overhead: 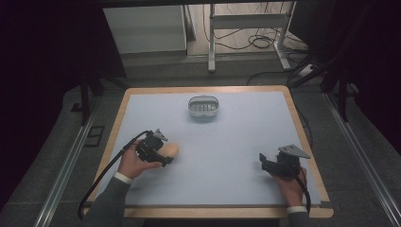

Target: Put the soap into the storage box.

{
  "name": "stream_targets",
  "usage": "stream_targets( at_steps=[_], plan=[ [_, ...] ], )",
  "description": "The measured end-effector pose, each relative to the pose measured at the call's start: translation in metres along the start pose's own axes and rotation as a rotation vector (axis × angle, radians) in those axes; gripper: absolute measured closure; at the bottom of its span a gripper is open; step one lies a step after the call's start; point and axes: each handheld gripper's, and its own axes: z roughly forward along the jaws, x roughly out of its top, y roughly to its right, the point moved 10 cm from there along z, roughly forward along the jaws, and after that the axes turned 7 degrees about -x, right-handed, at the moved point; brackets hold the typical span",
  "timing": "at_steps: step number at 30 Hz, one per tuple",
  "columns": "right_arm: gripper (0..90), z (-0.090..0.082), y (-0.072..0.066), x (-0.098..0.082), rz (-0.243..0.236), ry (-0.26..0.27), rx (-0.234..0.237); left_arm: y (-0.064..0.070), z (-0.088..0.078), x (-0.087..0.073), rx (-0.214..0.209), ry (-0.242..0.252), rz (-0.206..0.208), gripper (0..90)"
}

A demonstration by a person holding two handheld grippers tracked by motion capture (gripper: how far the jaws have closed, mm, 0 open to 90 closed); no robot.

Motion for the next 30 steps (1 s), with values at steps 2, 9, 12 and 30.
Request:
stream_targets(
  at_steps=[2,9,12,30],
  plan=[
    [14.5,0.000,0.000,0.000,-0.002,0.000,0.000,0.000,0.000,0.003,0.000,0.003,0.001,32.9],
    [14.5,0.000,0.000,0.000,-0.003,-0.001,0.001,0.000,0.000,0.012,0.003,0.003,0.010,32.9],
    [14.5,0.000,0.000,0.000,-0.003,-0.001,0.001,0.000,-0.001,0.016,-0.001,0.005,0.013,32.9],
    [14.5,0.000,0.000,0.000,-0.003,-0.001,0.000,-0.005,-0.005,0.035,0.014,0.014,0.022,32.9]
  ],
)
